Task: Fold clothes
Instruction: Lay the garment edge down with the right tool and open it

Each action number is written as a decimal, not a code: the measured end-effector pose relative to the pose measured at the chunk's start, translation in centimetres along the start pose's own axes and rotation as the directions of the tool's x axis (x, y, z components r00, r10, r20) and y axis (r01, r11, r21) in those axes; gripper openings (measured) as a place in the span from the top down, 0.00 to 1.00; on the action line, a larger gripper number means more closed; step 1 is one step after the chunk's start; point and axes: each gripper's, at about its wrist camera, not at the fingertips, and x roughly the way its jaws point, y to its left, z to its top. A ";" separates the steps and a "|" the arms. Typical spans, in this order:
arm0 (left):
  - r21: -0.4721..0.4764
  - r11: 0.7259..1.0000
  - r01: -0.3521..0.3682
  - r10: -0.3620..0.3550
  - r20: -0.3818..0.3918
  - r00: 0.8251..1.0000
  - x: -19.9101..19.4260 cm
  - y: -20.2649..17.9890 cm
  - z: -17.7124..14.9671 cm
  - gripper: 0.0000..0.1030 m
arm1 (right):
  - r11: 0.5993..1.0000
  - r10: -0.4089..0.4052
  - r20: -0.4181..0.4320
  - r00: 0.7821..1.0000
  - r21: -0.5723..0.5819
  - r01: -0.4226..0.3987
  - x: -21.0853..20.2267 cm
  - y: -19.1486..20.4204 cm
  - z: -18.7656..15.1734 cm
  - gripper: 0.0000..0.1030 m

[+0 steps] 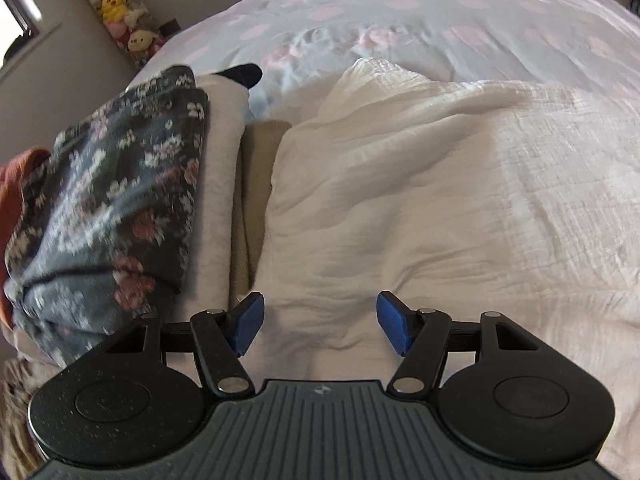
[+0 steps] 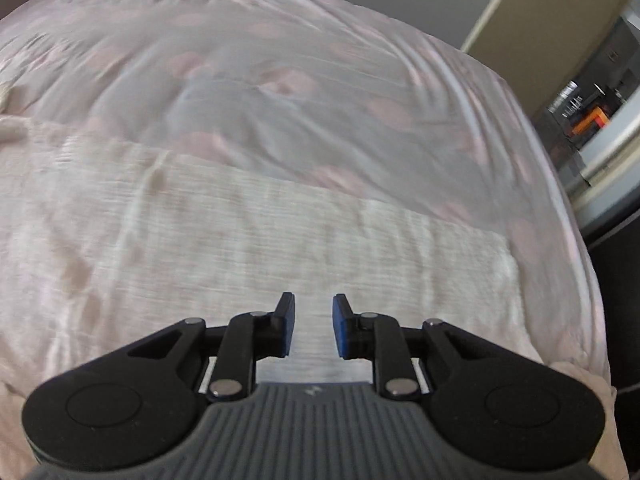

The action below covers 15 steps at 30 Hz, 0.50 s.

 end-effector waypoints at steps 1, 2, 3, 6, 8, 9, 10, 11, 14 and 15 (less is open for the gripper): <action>0.035 0.999 -0.024 0.024 -0.005 1.000 0.1 -0.2 0.2 0.40 | 0.999 0.030 0.001 1.000 -0.037 -0.030 -0.2 1.8 1.0 0.74; 0.070 0.996 -0.047 0.048 -0.010 0.999 0.3 -0.3 0.4 0.40 | 0.994 0.056 0.001 0.998 -0.090 -0.056 -0.6 3.6 1.8 0.72; 0.089 0.995 -0.045 0.047 -0.021 0.999 0.6 -0.3 0.1 0.40 | 0.986 0.082 0.000 0.997 -0.145 -0.081 -1.1 5.5 2.7 0.72; 0.158 0.987 -0.044 0.053 -0.056 0.997 2.2 -0.3 -1.3 0.41 | 0.939 0.158 -0.013 0.987 -0.307 -0.154 -2.4 11.0 5.2 0.70; 0.193 0.981 -0.031 0.043 -0.057 0.997 2.7 -0.3 -2.2 0.41 | 0.890 0.206 -0.029 0.978 -0.410 -0.200 -3.4 14.7 6.9 0.70; 0.197 0.980 0.001 0.011 -0.056 0.998 2.8 -0.1 -2.4 0.41 | 0.869 0.220 -0.035 0.975 -0.446 -0.212 -3.6 16.4 7.9 0.70; 0.189 0.981 0.034 -0.025 -0.054 0.998 2.8 0.2 -2.6 0.41 | 0.853 0.226 -0.035 0.973 -0.476 -0.215 -3.6 17.7 8.7 0.70; 0.181 0.981 0.063 -0.054 -0.055 0.997 2.9 0.5 -2.7 0.41 | 0.837 0.234 -0.032 0.972 -0.503 -0.218 -3.6 19.0 9.6 0.69; 0.182 0.978 0.104 -0.094 -0.063 0.994 3.4 1.3 -2.9 0.41 | 0.795 0.264 -0.029 0.964 -0.559 -0.234 -2.9 22.7 12.1 0.69; 0.183 0.976 0.118 -0.107 -0.066 0.992 3.6 1.6 -3.0 0.41 | 0.778 0.273 -0.033 0.961 -0.580 -0.241 -2.5 23.8 12.9 0.69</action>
